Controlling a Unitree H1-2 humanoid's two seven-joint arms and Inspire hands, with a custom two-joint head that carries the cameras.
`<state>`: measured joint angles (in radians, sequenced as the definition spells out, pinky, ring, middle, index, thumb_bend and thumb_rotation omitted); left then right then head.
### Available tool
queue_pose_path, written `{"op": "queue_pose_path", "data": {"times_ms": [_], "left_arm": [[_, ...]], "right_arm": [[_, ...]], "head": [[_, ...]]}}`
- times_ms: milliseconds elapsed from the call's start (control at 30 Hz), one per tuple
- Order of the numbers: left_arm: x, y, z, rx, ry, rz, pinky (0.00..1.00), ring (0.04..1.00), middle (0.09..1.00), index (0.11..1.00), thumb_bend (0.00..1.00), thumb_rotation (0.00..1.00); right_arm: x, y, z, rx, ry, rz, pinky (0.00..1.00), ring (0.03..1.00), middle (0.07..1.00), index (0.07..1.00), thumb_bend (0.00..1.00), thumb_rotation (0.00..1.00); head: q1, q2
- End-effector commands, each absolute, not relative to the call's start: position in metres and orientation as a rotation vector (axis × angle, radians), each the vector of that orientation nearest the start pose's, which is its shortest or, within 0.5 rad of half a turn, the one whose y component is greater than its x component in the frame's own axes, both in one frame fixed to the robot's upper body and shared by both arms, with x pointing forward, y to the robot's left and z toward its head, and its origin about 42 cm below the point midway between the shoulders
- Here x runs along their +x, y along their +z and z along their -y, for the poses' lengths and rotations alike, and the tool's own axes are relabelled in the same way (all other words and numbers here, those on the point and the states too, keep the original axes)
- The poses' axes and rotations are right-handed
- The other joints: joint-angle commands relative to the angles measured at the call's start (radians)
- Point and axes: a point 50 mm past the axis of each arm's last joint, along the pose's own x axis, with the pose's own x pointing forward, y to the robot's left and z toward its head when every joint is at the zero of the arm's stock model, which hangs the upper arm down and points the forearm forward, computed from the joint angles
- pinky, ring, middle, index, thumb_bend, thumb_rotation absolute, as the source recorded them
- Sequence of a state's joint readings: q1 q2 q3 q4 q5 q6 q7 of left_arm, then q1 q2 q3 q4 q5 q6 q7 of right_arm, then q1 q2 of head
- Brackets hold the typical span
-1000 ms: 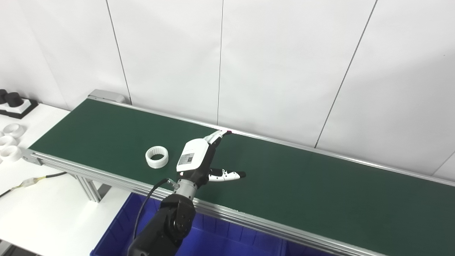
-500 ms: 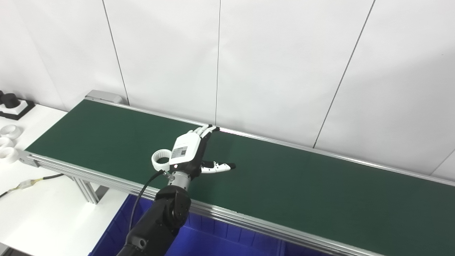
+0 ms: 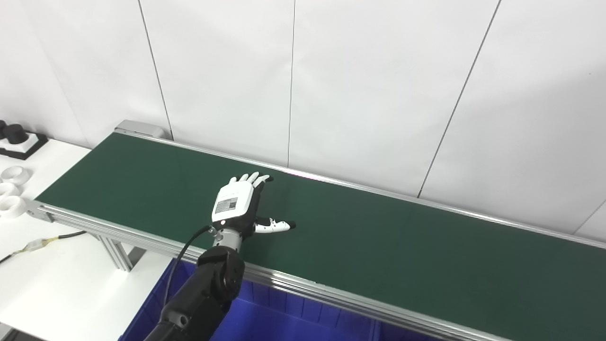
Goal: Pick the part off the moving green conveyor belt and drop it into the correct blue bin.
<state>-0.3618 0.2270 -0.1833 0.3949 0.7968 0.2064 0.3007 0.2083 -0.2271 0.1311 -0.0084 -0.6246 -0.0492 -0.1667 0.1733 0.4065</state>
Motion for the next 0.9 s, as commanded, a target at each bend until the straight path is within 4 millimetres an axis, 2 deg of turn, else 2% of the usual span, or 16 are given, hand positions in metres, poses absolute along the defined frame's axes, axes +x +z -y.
{"op": "queue_pose_path", "data": {"times_ms": [0, 400, 533, 867], "left_arm": [[0.413, 0.139, -0.257, 1.13, 0.238, 0.064, 1.0, 0.961, 0.932, 0.85, 0.86, 0.49], [0.415, 0.137, -0.268, 1.165, 0.237, -0.019, 1.0, 0.977, 0.951, 0.868, 0.86, 0.46], [0.414, 0.136, -0.271, 1.169, 0.233, -0.042, 1.0, 0.99, 0.967, 0.886, 0.85, 0.35], [0.414, 0.131, -0.275, 1.169, 0.232, -0.088, 1.0, 0.99, 0.969, 0.885, 0.84, 0.22]], "right_arm": [[0.211, 0.066, 0.266, -0.841, 0.01, -0.016, 0.53, 0.602, 0.626, 0.766, 0.8, 0.08], [0.21, 0.066, 0.267, -0.845, 0.009, -0.011, 0.54, 0.607, 0.629, 0.766, 0.81, 0.08], [0.21, 0.067, 0.266, -0.846, 0.008, -0.008, 0.54, 0.608, 0.63, 0.766, 0.81, 0.07], [0.21, 0.068, 0.265, -0.837, 0.01, -0.007, 0.53, 0.603, 0.626, 0.765, 0.81, 0.07]], "head": [[0.001, 0.0], [-0.004, 0.002], [-0.004, 0.002], [-0.007, 0.003]]}}
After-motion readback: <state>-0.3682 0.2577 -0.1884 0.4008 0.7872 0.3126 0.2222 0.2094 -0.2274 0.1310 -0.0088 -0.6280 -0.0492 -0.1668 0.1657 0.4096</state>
